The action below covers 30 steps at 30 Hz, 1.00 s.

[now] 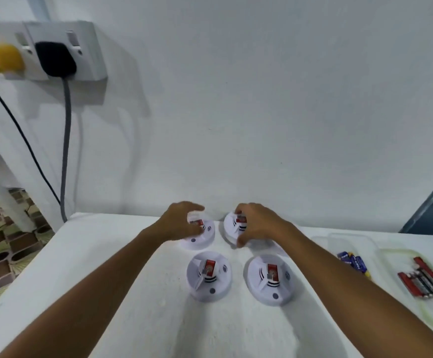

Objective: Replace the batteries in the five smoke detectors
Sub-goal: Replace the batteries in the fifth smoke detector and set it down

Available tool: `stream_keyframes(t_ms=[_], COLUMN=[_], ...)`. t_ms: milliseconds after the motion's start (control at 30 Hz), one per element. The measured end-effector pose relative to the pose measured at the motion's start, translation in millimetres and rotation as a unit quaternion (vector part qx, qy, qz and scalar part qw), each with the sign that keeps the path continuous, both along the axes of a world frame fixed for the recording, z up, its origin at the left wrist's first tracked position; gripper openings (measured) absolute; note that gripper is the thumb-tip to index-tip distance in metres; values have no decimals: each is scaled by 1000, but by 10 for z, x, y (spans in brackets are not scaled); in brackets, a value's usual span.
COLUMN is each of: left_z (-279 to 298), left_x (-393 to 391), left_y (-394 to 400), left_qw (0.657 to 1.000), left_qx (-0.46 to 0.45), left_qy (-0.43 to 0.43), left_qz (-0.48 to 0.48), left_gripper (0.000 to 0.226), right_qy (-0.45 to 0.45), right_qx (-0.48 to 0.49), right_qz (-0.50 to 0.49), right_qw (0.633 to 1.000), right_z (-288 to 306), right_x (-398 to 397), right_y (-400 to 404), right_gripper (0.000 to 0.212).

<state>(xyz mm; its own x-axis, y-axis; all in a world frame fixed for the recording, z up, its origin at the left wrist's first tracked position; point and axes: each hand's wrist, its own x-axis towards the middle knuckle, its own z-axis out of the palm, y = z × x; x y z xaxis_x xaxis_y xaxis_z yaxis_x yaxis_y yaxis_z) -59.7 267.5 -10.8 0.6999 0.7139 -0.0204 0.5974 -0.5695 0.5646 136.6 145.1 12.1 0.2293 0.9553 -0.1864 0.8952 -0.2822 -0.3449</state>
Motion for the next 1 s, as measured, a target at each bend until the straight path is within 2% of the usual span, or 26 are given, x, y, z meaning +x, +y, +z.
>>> stream_keyframes(t_ms=[100,200,367,600,733,833,1000], left_z=[-176,-270,-285,-266,-98,63,167], left_x=[-19,-26,-49,-38,66,293,985], left_y=[53,55,63,79,7,-159,-654], left_qw=[996,998,998,998,997,996,988], left_qx=[-9,-26,-29,-23,-25,22,63], left_qy=[78,56,35,54,59,32,-2], left_qz=[-37,-33,-35,-37,-47,-76,-144], left_gripper=[76,76,72,75,73,63,56], right_qy=[-8,10,34,41,90,104,147], right_qx=[-18,-28,-30,-29,28,82,173], right_qz=[5,-4,-15,-10,-35,-61,-129], right_qw=[1000,1000,999,999,995,989,965], right_z=[-112,-187,-231,-246,-146,3,192], right_x=[3,6,15,1,72,244,635], right_y=[49,78,52,18,-150,-362,-891], right_gripper=[87,81,82,84,77,65,48])
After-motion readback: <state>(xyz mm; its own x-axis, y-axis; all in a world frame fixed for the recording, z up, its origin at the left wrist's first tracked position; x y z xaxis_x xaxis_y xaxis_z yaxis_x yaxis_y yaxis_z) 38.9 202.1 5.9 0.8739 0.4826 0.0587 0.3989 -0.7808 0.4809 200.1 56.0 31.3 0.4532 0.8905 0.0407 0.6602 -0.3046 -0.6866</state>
